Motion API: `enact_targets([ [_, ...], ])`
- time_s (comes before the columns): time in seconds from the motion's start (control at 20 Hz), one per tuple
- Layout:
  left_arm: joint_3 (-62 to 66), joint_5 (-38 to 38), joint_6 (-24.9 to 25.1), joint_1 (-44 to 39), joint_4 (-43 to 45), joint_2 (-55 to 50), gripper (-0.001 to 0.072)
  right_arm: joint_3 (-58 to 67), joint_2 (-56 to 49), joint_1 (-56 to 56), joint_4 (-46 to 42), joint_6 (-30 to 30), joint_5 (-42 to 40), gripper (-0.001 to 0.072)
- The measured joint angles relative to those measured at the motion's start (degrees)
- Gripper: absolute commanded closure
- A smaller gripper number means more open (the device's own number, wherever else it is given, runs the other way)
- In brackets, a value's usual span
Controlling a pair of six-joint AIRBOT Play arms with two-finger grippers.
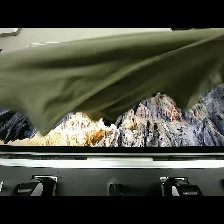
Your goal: Fold the clothes and pants, and hang the long-sleeved shirts on hangers.
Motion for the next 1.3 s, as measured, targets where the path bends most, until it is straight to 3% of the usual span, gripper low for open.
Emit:
enact_targets([
  [0.25, -0.96, -5.64, -2.67, 0.50, 1.77, -2.62, 0.0692, 0.04, -4.79, 0.02, -2.82, 6.12, 0.55, 0.0677],
  [0.5, -10.67, -7.67, -3.06, 0.22, 0.42, -15.26, 0.0691, -0.02, -27.32, 0.02, 2.49, 7.91, 6.29, 0.0677],
  [0.85, -19.41, 6.69, -2.75, -2.84, -1.81, -41.99, 0.0690, -0.04, -63.10, 0.00, 20.74, -0.42, -0.70, 0.0673],
  [0.95, -19.69, 10.32, -2.64, -3.45, -3.58, -47.87, 0.0690, -0.04, -68.67, 0.00, 25.35, -2.05, -3.37, 0.0630],
  [1.15, -18.95, 14.12, -2.64, -4.02, -6.49, -54.69, 0.0685, -0.02, -73.26, -0.02, 29.73, -3.56, -5.49, 0.0628],
  [1.2, -18.71, 14.45, -2.64, -4.07, -6.69, -55.43, 0.0616, -0.02, -73.42, 0.00, 30.01, -3.98, -5.53, 0.0610],
  [1.25, -18.34, 14.53, -2.49, -4.04, -7.02, -55.98, 0.0432, -0.02, -73.29, -0.02, 30.03, -4.26, -5.55, 0.0532],
  [1.3, -17.90, 14.36, -2.12, -3.96, -7.17, -56.28, 0.0186, -0.02, -72.94, -0.02, 29.99, -4.57, -5.57, 0.0346],
])
